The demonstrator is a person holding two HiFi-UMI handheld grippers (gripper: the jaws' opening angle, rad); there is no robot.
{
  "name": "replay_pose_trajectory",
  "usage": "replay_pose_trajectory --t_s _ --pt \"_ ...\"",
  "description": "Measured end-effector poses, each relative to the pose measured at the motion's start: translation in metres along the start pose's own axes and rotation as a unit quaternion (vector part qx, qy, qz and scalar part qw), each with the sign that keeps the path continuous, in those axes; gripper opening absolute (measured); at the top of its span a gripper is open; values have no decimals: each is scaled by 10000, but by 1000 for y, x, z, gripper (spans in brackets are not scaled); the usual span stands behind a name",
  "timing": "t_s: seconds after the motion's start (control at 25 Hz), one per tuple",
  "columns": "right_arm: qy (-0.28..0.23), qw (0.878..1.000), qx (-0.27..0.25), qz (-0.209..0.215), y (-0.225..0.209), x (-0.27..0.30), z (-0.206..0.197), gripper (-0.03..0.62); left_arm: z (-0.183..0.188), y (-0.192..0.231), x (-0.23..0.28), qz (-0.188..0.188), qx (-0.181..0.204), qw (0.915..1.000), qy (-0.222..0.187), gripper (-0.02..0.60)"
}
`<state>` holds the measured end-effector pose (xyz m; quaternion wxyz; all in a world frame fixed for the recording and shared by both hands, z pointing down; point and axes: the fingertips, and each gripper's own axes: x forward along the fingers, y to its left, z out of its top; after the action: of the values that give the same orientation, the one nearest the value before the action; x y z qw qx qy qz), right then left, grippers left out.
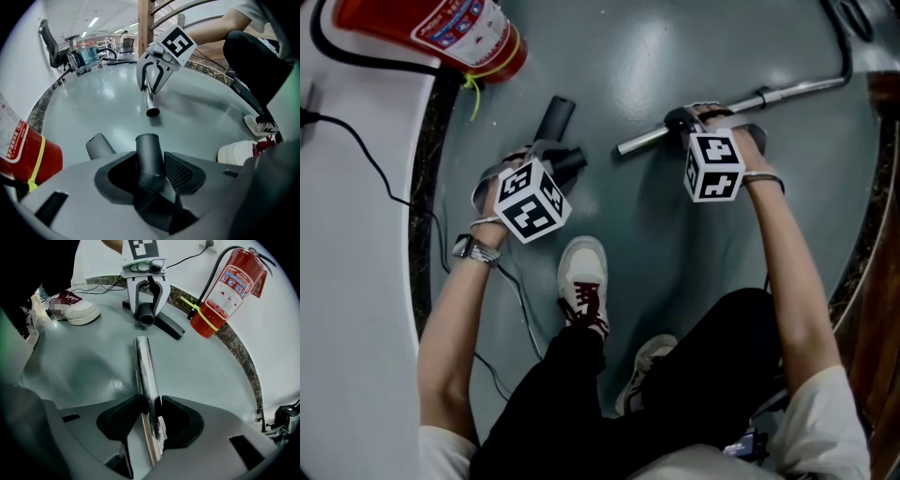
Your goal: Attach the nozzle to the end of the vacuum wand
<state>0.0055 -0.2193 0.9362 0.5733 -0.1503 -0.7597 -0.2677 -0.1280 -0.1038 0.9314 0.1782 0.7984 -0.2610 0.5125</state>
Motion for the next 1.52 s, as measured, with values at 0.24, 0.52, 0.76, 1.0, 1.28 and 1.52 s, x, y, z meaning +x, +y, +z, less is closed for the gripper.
replay_pose_trajectory --t_s 0.24,0.52,0.76,1.0,1.28,1.52 --pt "-218 9995 -40 -241 -15 -14 22 160 14 -2 -8 -24 -186 9995 -272 186" --pt "-393 9987 -194 -251 -15 -18 46 156 12 -5 -13 20 -176 9995 -248 184" --pt "-352 9987 -217 -309 -21 -25 53 155 16 -9 -11 -21 -126 9996 -268 184" --pt "-368 9985 -318 -268 -19 -25 63 152 20 -4 -15 9 -212 9991 -372 184" --pt "-320 9984 -369 -269 -18 -26 65 152 20 -4 -18 29 -212 9989 -419 183" --pt "-260 9986 -387 -245 -14 -22 63 152 20 -5 -17 -28 -172 9989 -437 183"
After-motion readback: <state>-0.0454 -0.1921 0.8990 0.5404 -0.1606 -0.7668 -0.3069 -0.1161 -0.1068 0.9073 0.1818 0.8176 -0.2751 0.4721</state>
